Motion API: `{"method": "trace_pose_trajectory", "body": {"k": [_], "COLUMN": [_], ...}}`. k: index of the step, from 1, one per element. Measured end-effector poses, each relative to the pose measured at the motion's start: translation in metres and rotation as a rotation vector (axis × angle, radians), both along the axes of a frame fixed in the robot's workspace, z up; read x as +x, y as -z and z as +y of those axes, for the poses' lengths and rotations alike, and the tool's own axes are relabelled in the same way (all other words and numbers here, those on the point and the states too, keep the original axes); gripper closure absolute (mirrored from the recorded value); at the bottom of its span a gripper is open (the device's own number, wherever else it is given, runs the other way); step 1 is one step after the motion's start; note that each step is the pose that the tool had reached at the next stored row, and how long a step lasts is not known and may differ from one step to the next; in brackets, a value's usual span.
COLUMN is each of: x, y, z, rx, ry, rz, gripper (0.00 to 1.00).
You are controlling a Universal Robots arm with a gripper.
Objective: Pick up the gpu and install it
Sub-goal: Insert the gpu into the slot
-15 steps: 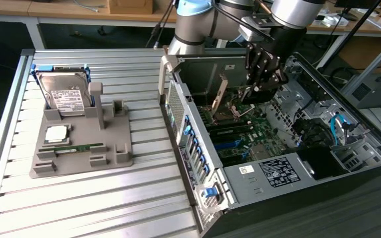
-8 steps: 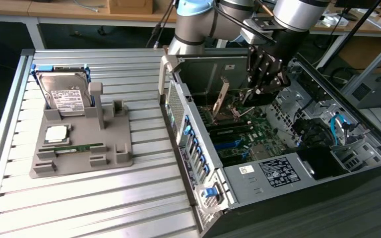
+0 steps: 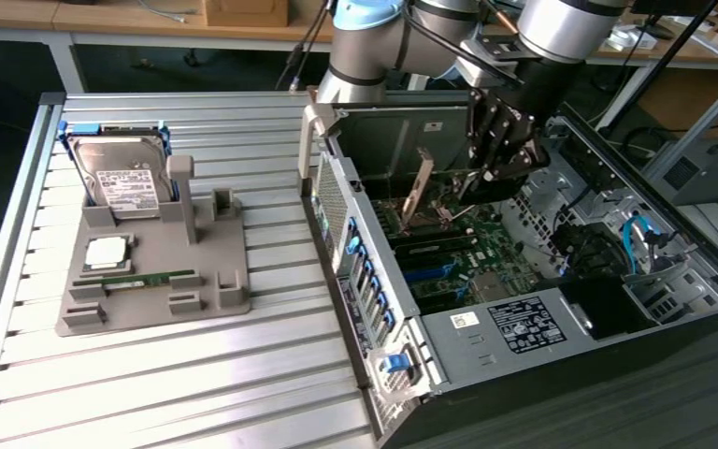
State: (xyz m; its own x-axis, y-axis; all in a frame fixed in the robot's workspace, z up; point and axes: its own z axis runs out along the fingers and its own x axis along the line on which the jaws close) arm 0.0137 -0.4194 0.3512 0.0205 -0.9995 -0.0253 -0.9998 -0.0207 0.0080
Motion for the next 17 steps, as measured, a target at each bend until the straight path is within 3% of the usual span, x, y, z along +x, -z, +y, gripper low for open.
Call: {"method": "trace_pose_trajectory", "body": {"k": [17], "x": [0.0000], "y": [0.0015], "z": [-0.0087], "rx": [0.0001], "ry": [-0.001], "rz": [-0.0001], "gripper": [0.73]}}
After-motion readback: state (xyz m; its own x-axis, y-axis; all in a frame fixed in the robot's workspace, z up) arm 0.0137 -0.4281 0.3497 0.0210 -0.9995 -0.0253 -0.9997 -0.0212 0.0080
